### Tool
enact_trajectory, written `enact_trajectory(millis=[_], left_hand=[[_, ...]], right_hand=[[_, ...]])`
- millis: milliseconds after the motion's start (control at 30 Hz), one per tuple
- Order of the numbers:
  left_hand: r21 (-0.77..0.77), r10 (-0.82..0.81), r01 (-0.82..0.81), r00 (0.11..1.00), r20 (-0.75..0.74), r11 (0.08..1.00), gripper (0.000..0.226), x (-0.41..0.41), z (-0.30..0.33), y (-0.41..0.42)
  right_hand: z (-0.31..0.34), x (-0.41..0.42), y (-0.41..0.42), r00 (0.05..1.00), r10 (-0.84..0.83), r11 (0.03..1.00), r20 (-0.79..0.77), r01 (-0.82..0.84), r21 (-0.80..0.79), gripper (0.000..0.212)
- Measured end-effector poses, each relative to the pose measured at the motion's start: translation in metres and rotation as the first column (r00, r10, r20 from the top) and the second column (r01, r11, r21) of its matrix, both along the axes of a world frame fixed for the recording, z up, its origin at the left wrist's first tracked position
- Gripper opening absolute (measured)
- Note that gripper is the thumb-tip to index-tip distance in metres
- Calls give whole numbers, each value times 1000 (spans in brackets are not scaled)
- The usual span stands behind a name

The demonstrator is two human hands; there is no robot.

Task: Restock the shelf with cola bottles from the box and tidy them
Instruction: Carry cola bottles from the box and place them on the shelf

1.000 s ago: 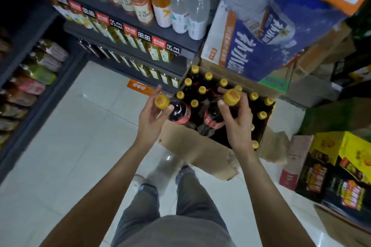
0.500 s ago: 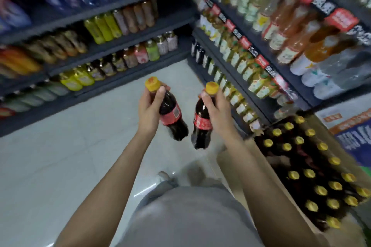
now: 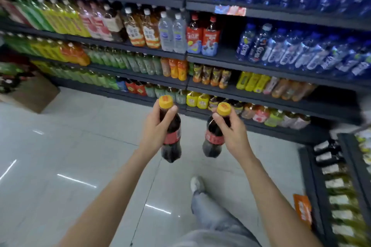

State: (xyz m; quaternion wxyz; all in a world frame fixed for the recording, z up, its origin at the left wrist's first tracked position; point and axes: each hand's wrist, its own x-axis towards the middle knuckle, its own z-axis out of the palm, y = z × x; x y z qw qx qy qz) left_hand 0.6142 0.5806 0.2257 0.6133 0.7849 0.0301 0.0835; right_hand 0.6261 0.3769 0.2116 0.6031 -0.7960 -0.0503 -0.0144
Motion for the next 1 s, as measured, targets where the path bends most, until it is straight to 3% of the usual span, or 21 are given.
enact_trajectory(millis=[133,300,567,700,800,1000], left_hand=[[6,29,-30,993,119,1000,15,75,30,65],[-115,195,-172,954,227,978,6,189,59,135],[-95,276,-263,831,483,960,9,376,122,243],[23,172,-224,804,569,974,17,462,130,286],[27,110,-158,793,599,987,15,518,136,313],[49,-27,-2,816,577,999,10,607,157,344]], right_hand=[[26,99,62,997,83,983,-2,-81,167,25],[64,229,142,979,127,966,162,-159,205,17],[130,404,260,871,-110,947,478,-54,316,18],[150,472,310,811,-161,959,562,-7,284,19],[158,517,338,790,-191,966,582,48,253,17],[171,586,383,785,-321,944,530,217,250,14]])
